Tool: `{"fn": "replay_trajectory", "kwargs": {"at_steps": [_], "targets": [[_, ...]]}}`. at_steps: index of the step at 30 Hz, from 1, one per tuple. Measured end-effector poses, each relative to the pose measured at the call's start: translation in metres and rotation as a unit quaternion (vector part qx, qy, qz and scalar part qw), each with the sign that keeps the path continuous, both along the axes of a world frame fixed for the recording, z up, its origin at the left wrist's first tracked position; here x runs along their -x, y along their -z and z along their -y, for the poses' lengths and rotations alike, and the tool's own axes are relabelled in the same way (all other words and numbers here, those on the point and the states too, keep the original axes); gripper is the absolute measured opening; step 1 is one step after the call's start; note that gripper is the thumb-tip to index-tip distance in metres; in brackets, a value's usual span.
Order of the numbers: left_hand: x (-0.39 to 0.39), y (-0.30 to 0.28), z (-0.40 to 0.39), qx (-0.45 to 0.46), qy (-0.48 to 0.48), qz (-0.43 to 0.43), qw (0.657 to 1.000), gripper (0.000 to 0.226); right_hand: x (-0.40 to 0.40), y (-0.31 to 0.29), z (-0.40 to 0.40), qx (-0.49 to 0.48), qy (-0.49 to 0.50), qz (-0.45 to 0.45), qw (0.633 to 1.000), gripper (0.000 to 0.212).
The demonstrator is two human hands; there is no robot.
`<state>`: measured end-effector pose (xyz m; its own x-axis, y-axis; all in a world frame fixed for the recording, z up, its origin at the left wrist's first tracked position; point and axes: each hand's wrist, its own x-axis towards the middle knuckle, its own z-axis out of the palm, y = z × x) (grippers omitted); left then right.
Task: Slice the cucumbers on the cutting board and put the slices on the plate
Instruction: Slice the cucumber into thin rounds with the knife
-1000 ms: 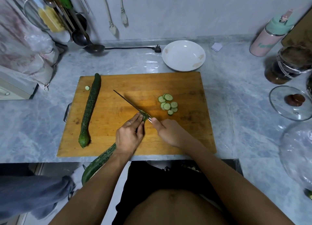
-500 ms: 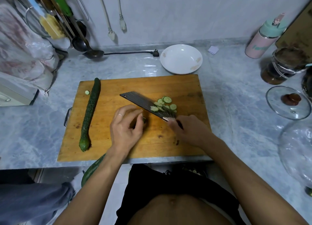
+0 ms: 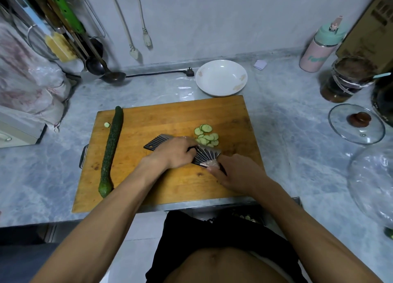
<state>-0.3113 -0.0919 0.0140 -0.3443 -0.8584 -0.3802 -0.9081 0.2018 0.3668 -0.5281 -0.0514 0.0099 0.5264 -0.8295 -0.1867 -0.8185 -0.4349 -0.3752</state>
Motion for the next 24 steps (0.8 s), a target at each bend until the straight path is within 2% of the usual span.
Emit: {"fn": "replay_trajectory", "kwargs": {"at_steps": [5,9,12,14,16,20,22,24], "targets": [[0.005,0.000,0.003,0.100,-0.056,-0.053,0.992,0.029,0.006,0.002,-0.003,0.009,0.015,0.002,1.000,0.046],[0.001,-0.006,-0.001,0.143,-0.093,-0.120,0.978,0.038,0.012,0.003,-0.005,0.012,0.039,0.017,0.999,0.048],[-0.005,-0.015,-0.024,0.260,-0.189,-0.234,0.918,0.036,0.014,0.005,-0.007,-0.067,0.096,0.073,0.990,0.049],[-0.011,-0.011,-0.046,0.312,-0.249,-0.268,0.877,0.030,0.013,0.005,-0.008,-0.128,0.139,0.130,0.973,0.049],[-0.019,0.005,-0.066,0.310,-0.299,-0.258,0.865,0.026,0.012,0.004,-0.009,-0.155,0.154,0.159,0.963,0.050],[-0.037,0.054,-0.090,0.259,-0.321,-0.159,0.897,0.020,0.001,-0.001,-0.007,-0.193,0.144,0.184,0.953,0.056],[-0.037,0.070,-0.093,0.248,-0.315,-0.138,0.906,0.025,-0.007,-0.004,-0.005,-0.208,0.124,0.180,0.953,0.062],[-0.032,0.078,-0.093,0.250,-0.309,-0.128,0.909,0.025,-0.016,-0.008,-0.004,-0.210,0.094,0.177,0.957,0.060]]}}
